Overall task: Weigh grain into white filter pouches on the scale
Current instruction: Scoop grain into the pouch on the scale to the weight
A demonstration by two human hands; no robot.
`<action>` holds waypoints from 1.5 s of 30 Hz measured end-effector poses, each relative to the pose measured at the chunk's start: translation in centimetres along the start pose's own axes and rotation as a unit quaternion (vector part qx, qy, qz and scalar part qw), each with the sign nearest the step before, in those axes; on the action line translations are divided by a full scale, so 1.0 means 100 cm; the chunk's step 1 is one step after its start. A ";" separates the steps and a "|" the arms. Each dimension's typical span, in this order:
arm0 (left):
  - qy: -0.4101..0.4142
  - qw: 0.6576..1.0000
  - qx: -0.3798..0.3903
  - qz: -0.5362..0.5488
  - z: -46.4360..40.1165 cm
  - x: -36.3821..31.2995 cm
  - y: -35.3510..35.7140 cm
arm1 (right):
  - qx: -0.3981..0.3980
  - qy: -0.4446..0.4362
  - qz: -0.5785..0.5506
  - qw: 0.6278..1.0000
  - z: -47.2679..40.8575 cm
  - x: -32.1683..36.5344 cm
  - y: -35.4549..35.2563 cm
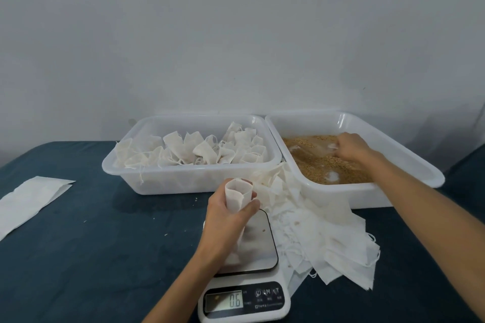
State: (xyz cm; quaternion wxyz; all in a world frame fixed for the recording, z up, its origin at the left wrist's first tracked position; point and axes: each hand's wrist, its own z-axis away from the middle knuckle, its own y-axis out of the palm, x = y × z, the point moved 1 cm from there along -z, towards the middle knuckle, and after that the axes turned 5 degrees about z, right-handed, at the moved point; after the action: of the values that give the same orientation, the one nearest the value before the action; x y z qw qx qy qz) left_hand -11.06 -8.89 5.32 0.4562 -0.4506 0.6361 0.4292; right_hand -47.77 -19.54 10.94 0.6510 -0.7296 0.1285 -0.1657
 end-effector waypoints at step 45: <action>-0.006 0.999 0.038 -0.036 0.005 -0.003 0.009 | -0.094 -0.380 -0.053 0.919 0.166 0.059 -0.111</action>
State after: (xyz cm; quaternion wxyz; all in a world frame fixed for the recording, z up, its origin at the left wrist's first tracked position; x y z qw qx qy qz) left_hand -11.76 -8.17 5.66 0.4921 -0.4524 0.6329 0.3907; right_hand -35.93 -5.49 20.75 0.5696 -0.8011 -0.1525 0.1027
